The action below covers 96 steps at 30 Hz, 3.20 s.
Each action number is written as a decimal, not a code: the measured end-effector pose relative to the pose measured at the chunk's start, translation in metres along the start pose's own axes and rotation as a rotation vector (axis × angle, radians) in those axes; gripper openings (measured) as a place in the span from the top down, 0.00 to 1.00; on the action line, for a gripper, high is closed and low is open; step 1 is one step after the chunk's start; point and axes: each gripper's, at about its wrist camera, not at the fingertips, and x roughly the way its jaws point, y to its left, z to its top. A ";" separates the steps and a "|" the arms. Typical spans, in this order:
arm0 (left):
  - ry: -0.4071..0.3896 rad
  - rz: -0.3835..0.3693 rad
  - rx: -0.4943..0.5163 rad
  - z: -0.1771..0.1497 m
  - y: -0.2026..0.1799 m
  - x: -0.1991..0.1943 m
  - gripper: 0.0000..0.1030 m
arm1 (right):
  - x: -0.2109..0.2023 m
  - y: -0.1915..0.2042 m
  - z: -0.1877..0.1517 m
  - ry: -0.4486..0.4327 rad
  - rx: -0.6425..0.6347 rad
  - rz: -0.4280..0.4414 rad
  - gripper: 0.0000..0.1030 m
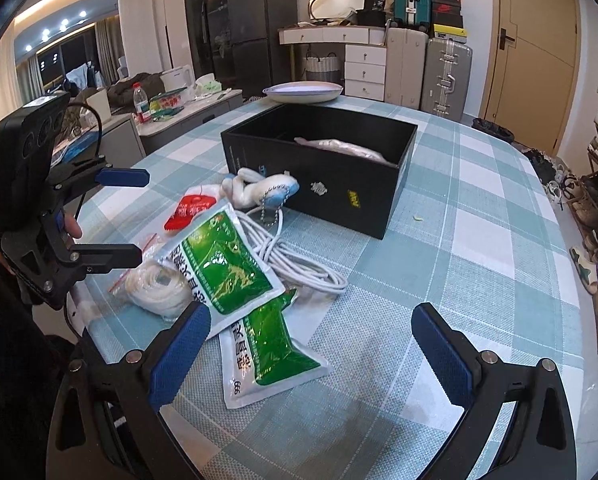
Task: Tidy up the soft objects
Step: 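Withdraw both open tools from the box back over the pile, then grasp the bagged cream rope coil with the left tool while the right tool grasps a green packet, then lift both held items and carry them over the black box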
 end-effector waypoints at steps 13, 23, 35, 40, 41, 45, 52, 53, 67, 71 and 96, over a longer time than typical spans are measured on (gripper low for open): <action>0.056 -0.073 0.071 -0.009 -0.018 0.009 0.00 | 0.017 0.014 -0.010 0.074 -0.071 0.033 0.00; 0.107 -0.099 0.098 -0.012 -0.028 0.023 0.10 | 0.028 0.016 -0.013 0.105 -0.096 0.005 0.00; 0.121 -0.104 0.117 -0.012 -0.031 0.025 0.20 | 0.036 0.024 -0.010 0.120 -0.144 0.025 0.23; 0.125 -0.113 0.130 -0.013 -0.032 0.023 0.23 | 0.033 0.021 -0.012 0.122 -0.139 0.038 0.36; 0.125 -0.113 0.129 -0.013 -0.032 0.023 0.23 | 0.032 0.019 -0.013 0.123 -0.134 0.033 0.37; 0.119 -0.113 0.115 -0.011 -0.031 0.025 0.22 | 0.031 0.015 -0.014 0.124 -0.124 0.031 0.37; 0.128 -0.111 0.077 -0.009 -0.029 0.033 0.17 | 0.033 0.023 -0.012 0.106 -0.141 0.043 0.47; 0.127 -0.113 0.074 -0.009 -0.029 0.033 0.17 | 0.032 0.024 -0.013 0.102 -0.146 0.041 0.48; 0.093 -0.142 0.049 -0.005 -0.026 0.024 0.63 | 0.018 0.017 -0.021 0.050 -0.126 0.060 0.70; 0.073 -0.143 0.027 -0.002 -0.021 0.018 0.63 | 0.013 0.015 -0.023 0.034 -0.120 0.059 0.70; -0.080 -0.022 -0.097 0.018 0.009 -0.028 0.63 | -0.042 0.008 -0.010 -0.154 -0.089 0.000 0.70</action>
